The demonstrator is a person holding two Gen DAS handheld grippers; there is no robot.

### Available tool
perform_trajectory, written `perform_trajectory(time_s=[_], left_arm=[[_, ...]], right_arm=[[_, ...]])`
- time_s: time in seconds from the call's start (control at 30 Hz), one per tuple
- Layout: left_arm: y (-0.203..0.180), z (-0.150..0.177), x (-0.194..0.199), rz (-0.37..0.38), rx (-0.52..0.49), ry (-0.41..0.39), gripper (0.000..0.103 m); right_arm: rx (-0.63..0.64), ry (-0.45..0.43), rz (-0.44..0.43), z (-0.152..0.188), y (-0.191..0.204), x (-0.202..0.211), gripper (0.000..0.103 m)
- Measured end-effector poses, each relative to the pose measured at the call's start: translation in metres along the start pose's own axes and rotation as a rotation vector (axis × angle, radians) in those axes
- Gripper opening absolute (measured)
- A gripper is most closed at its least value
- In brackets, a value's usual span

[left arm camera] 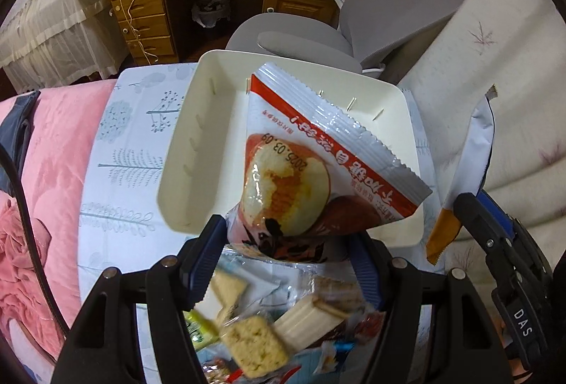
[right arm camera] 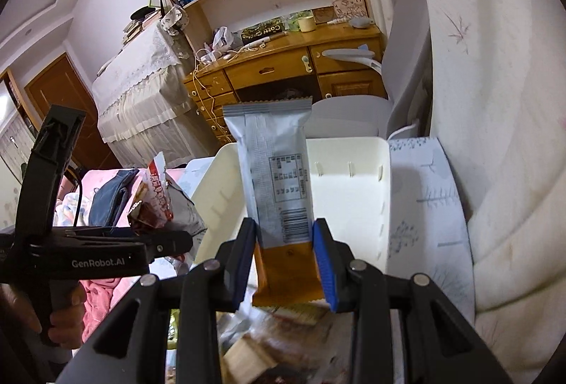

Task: Organize snacks
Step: 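Carry the apple bag with the left tool into the white tray while the right drops the bar there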

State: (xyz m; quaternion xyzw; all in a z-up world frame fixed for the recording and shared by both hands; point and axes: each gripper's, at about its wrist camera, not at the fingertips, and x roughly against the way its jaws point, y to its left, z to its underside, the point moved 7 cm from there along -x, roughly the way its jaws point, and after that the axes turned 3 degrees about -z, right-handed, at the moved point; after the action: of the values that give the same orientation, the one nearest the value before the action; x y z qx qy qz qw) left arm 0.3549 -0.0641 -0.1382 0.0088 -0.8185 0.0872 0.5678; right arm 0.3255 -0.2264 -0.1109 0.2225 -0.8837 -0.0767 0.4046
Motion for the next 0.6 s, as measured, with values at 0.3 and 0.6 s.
perform_trajectory(time_s=[0.3,0.6], left_arm=[[-0.011,-0.009,-0.015,0.009,0.026,0.013,0.088],[0.002,-0.002,-0.002,0.014,0.064,0.003,0.088]], right_arm=[[-0.055,0.034,0.008,-0.006,-0.026,-0.019,0.05],[-0.103,0.053,0.021,0.001,-0.033,-0.015,0.051]])
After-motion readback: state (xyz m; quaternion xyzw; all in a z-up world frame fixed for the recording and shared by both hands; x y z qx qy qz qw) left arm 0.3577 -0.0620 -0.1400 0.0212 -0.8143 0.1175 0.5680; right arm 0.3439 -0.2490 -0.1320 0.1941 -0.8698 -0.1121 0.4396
